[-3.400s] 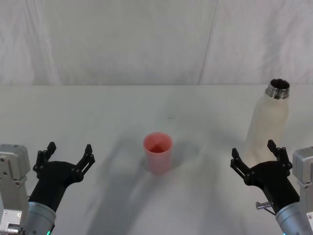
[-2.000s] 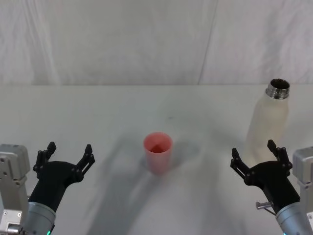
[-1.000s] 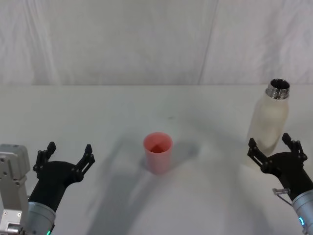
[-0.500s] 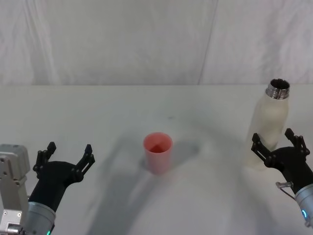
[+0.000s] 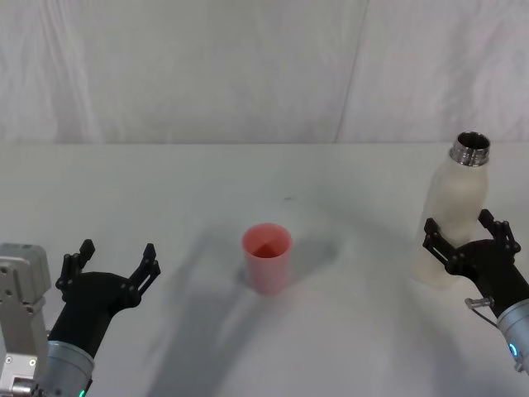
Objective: Grasp the thermos with one hand and pour water into the cup lid.
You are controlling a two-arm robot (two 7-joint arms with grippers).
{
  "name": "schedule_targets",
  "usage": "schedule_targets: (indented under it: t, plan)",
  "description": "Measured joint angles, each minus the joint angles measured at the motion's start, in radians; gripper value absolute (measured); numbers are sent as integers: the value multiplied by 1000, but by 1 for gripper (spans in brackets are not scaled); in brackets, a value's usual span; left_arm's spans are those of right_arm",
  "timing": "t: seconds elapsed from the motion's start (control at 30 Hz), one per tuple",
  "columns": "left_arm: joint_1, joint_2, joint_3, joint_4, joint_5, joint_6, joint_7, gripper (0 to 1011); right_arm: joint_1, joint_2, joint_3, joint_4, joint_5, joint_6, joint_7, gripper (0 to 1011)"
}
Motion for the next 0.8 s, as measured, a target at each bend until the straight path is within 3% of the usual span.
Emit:
schedule_targets:
  t: [0.8]
  plan:
    - [0, 0, 0, 0, 0, 0, 0, 1001, 81, -3, -15, 88, 28, -5, 24, 1001]
